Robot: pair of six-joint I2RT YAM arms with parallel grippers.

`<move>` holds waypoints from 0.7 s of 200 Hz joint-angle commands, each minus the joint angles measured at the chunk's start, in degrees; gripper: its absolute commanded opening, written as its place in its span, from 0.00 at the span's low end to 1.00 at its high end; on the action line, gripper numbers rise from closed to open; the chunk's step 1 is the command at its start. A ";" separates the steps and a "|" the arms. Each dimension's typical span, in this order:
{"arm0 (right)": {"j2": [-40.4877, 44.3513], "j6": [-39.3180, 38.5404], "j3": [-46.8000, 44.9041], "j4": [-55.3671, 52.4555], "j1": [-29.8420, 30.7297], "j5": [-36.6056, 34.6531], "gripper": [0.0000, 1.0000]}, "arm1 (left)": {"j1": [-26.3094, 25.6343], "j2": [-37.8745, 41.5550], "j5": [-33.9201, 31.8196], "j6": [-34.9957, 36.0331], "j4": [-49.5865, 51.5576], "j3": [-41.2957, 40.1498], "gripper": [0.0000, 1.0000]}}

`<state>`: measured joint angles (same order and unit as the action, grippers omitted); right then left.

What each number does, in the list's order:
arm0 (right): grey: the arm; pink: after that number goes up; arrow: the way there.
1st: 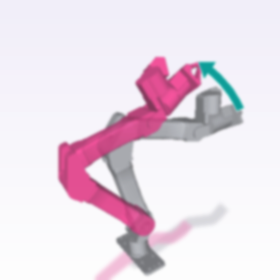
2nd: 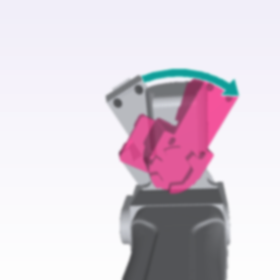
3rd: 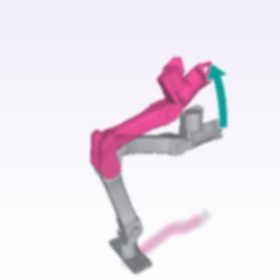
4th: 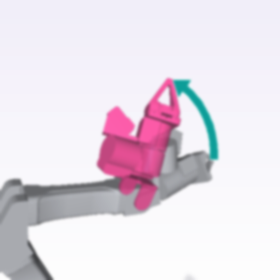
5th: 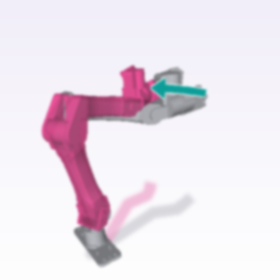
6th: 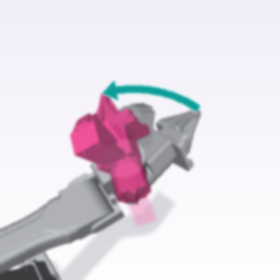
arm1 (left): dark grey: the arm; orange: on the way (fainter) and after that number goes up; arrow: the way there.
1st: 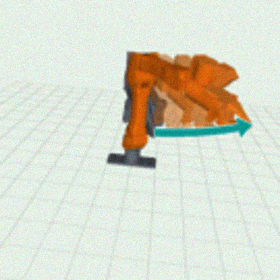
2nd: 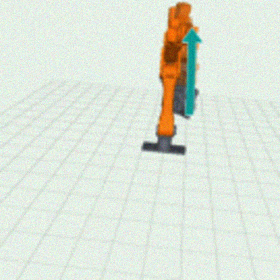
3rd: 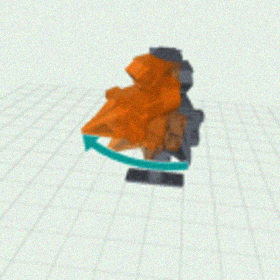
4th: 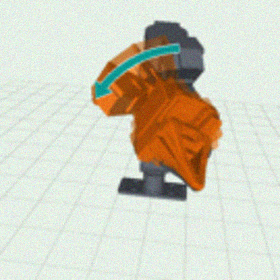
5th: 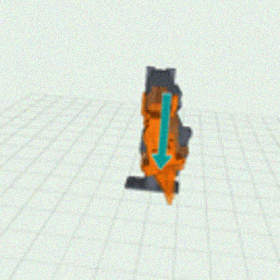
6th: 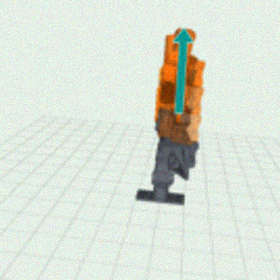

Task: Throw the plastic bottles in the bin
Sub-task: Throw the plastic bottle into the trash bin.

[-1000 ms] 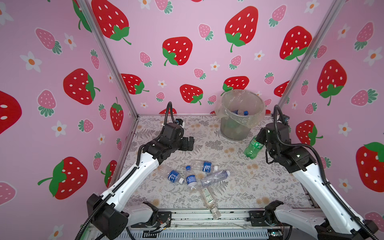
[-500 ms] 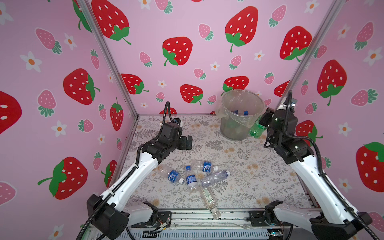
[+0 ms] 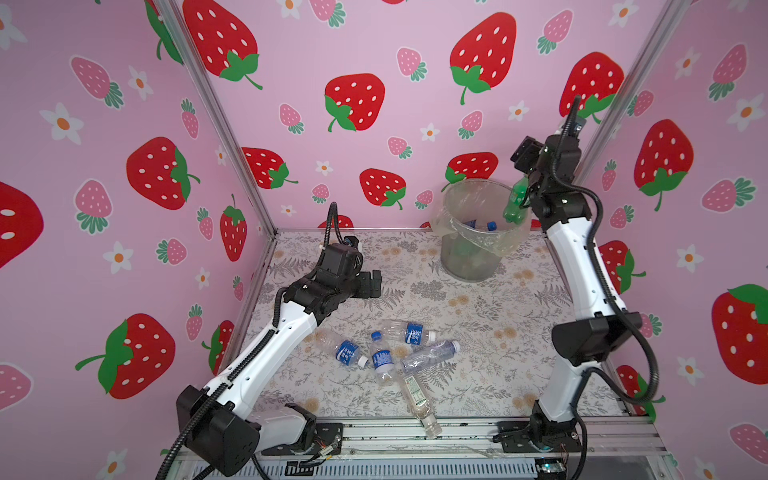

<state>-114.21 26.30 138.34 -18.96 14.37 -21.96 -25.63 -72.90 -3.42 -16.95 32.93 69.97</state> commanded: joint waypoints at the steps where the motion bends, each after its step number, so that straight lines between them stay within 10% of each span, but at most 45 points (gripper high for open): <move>1: -2.91 1.38 7.21 -12.62 -1.65 8.04 0.99 | 0.32 0.04 0.43 -1.15 0.53 1.44 0.99; 68: 33.61 3.43 -47.43 7.31 -2.64 18.92 0.99 | 0.34 1.21 0.92 -4.51 -0.30 -0.92 0.99; 140: 53.33 4.33 -71.98 1.79 -2.59 19.75 0.99 | 0.51 4.78 -8.46 -15.52 1.25 -5.11 0.99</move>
<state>-62.83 30.15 71.61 -13.96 11.94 -4.21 -25.47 -69.49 -5.10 -25.74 32.47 65.32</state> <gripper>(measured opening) 0.994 0.990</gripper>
